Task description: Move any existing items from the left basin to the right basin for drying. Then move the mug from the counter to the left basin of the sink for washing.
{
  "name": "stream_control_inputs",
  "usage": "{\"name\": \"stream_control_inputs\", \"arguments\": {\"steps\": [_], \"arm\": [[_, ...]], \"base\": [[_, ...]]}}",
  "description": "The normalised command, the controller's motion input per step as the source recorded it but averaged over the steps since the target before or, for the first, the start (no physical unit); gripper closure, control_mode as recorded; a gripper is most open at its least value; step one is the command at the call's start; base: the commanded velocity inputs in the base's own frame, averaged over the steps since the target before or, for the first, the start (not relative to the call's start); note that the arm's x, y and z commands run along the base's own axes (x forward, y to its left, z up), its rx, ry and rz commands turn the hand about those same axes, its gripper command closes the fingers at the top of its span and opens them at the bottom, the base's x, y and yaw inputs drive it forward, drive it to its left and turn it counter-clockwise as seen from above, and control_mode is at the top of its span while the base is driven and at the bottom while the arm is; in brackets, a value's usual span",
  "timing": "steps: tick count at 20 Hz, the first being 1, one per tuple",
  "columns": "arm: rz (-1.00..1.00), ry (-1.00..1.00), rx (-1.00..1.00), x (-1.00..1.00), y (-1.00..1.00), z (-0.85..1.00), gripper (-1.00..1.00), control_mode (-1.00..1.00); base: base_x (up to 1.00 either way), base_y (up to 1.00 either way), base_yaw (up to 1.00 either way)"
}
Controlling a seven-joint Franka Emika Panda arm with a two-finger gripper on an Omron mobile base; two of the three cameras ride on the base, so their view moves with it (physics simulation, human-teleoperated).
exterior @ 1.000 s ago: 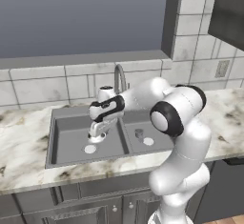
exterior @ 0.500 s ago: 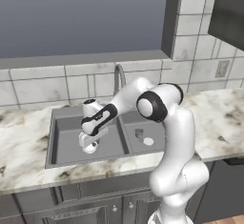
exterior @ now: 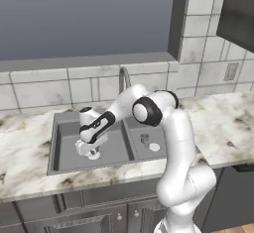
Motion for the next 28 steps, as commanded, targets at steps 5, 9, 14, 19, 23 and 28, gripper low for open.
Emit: {"name": "stream_control_inputs", "arguments": {"steps": [5,9,14,19,23,28], "arm": [[-0.07,-0.01,0.0,0.0,0.0,-0.22,-1.0,-1.0],[-0.09,-0.01,0.0,-0.04,0.0,0.02,-1.0,-1.0],[-0.09,-0.03,0.0,-0.04,-0.03,0.36,-1.0,-1.0],[-0.09,-0.07,0.0,-0.21,-0.02,0.71,-1.0,-1.0],[-0.09,-0.1,0.0,-0.33,0.0,0.78,-1.0,-1.0],[-0.1,-0.1,0.0,-0.37,-0.05,0.78,-1.0,-1.0]], "base": [[0.0,0.0,0.0],[0.0,0.0,0.0],[0.0,0.0,0.0],[0.0,0.0,0.0],[0.0,0.0,0.0],[0.0,0.0,0.0]]}}
